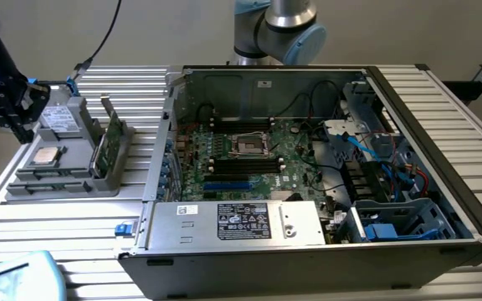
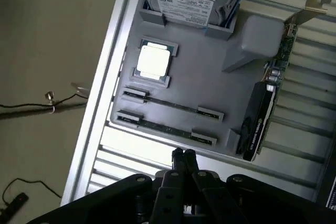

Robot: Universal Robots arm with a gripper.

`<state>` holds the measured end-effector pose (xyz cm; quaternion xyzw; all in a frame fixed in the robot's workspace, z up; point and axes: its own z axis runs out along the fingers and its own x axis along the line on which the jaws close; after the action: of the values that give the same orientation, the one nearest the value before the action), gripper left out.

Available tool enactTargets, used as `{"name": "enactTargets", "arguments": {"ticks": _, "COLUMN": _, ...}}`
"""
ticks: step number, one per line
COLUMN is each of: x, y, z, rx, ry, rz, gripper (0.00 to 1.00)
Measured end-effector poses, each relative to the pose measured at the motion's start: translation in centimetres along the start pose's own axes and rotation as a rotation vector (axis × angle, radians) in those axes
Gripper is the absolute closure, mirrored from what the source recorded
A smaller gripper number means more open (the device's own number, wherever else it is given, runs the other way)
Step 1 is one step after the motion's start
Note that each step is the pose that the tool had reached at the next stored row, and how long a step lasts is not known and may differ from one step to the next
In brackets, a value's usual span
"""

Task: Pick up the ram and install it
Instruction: 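Pick up the ram and move it above insertion slot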

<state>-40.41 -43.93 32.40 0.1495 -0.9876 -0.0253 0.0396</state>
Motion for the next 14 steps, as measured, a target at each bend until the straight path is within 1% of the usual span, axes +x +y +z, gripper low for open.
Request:
{"name": "enactTargets", "arguments": {"ticks": 11, "x": -0.04, "y": -0.03, "z": 0.50, "rx": -0.0063, "ry": 0.0060, "rz": -0.201, "gripper": 0.89}}
{"name": "enactTargets", "arguments": {"ticks": 13, "x": -0.04, "y": -0.04, "z": 0.58, "rx": -0.0064, "ry": 0.0077, "rz": -0.238, "gripper": 0.89}}
{"name": "enactTargets", "arguments": {"ticks": 14, "x": -0.05, "y": -0.05, "z": 0.62, "rx": -0.0055, "ry": 0.0088, "rz": -0.256, "gripper": 0.89}}
